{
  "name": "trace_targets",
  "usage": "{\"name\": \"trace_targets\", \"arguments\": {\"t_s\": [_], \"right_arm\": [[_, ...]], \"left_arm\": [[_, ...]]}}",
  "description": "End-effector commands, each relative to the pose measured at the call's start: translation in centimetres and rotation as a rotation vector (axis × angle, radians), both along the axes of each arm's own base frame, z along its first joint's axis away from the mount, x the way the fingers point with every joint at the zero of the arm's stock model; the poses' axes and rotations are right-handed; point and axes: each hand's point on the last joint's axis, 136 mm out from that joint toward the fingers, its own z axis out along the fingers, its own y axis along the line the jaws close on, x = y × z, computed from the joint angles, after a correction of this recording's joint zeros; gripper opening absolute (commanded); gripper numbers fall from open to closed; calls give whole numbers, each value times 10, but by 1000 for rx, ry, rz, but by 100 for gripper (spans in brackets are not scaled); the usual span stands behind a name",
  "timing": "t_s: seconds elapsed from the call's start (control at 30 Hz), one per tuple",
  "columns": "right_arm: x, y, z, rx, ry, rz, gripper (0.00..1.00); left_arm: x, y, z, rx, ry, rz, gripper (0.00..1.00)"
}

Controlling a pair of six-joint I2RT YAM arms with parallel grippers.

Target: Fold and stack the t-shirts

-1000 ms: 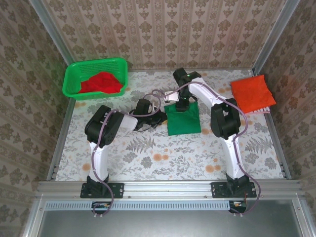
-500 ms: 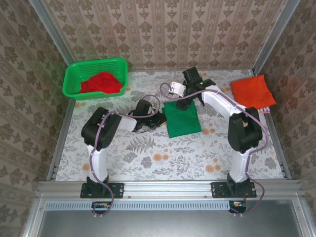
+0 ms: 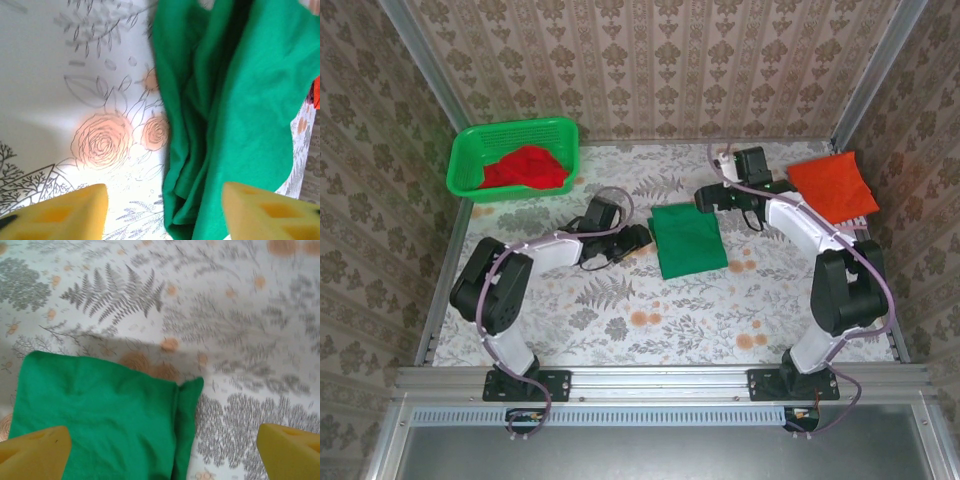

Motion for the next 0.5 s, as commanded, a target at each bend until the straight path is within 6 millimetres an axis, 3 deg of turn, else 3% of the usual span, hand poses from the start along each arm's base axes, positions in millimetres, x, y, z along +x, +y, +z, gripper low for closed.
{"name": "trace_targets", "arguments": {"t_s": [0.0,0.13,0.23,0.37,0.47], "right_arm": [[-10,5,-32,134,157,-66,96],[-3,-3,-55,150,220,-112,95],[1,-7,-71,162,262,-140,95],[5,-13,-95,197,327,-180,93],[10,-22,-107,188,353,-233,89]], "left_arm": [[17,-7,21,77,-135,-19,76],[36,-17,12,190,-145,-46,93],[42,-21,-8,220,-100,-43,95],[48,-30,-28,235,-68,-64,87],[52,-29,-38,275,-56,-75,71]]}}
